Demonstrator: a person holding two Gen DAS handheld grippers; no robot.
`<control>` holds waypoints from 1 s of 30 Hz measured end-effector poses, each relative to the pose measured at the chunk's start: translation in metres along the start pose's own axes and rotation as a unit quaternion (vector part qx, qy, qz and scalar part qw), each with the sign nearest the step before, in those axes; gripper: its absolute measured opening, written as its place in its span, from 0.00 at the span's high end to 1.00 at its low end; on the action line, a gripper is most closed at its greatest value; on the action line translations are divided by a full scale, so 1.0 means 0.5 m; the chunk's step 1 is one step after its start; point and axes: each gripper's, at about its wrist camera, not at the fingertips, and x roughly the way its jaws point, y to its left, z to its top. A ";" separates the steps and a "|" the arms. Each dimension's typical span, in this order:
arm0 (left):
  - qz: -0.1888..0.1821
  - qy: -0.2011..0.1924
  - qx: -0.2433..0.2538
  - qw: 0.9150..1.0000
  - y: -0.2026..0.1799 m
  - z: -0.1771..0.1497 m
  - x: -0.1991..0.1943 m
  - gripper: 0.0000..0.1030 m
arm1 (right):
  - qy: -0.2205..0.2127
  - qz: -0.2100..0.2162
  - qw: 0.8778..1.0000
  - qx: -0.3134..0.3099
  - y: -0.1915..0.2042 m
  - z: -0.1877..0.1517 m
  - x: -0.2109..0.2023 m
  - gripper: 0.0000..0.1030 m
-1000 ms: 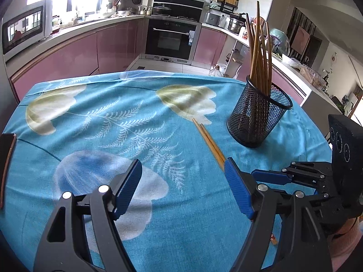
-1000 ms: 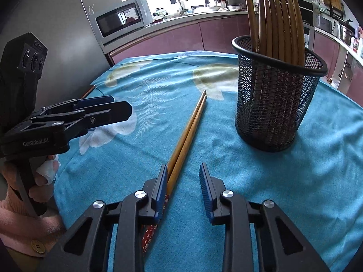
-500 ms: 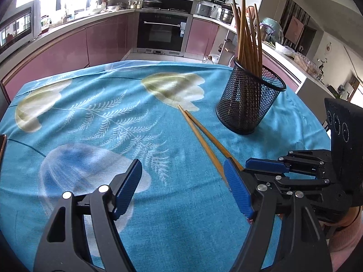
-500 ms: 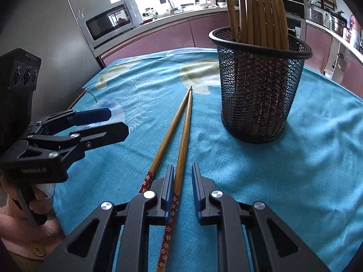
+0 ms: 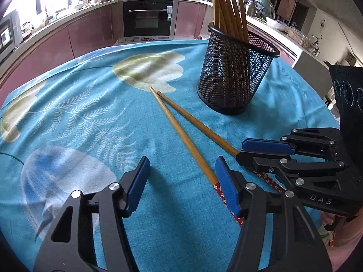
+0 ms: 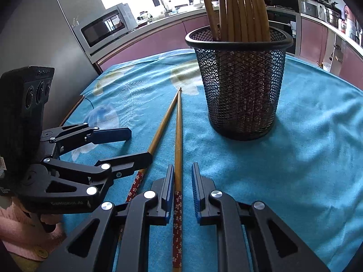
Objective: Organize utensils
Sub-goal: 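Grasp a chopstick with the right gripper while the left gripper grasps another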
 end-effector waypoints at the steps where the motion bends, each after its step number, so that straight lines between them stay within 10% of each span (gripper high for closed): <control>1: 0.002 0.000 0.002 1.000 -0.001 -0.001 0.001 0.47 | 0.000 0.001 1.000 0.000 0.000 0.000 0.000 0.87; 11: -0.022 0.007 -0.032 0.999 0.028 -0.017 -0.018 0.82 | 0.001 0.004 1.000 -0.005 0.005 -0.007 -0.004 0.85; 17: -0.025 0.010 -0.049 0.998 0.045 -0.037 -0.033 0.86 | 0.010 0.019 1.000 -0.011 0.026 -0.014 -0.004 0.85; 21: -0.018 0.011 -0.043 0.999 0.049 -0.045 -0.041 0.83 | 0.017 0.033 0.999 -0.022 0.045 -0.016 -0.002 0.85; 23: -0.013 0.006 -0.048 0.999 0.056 -0.041 -0.045 0.60 | 0.014 0.027 0.999 -0.026 0.048 -0.010 -0.001 0.85; 30: -0.001 -0.003 -0.046 0.999 0.067 -0.009 -0.035 0.61 | 0.004 -0.001 1.000 -0.028 0.045 0.026 0.021 0.85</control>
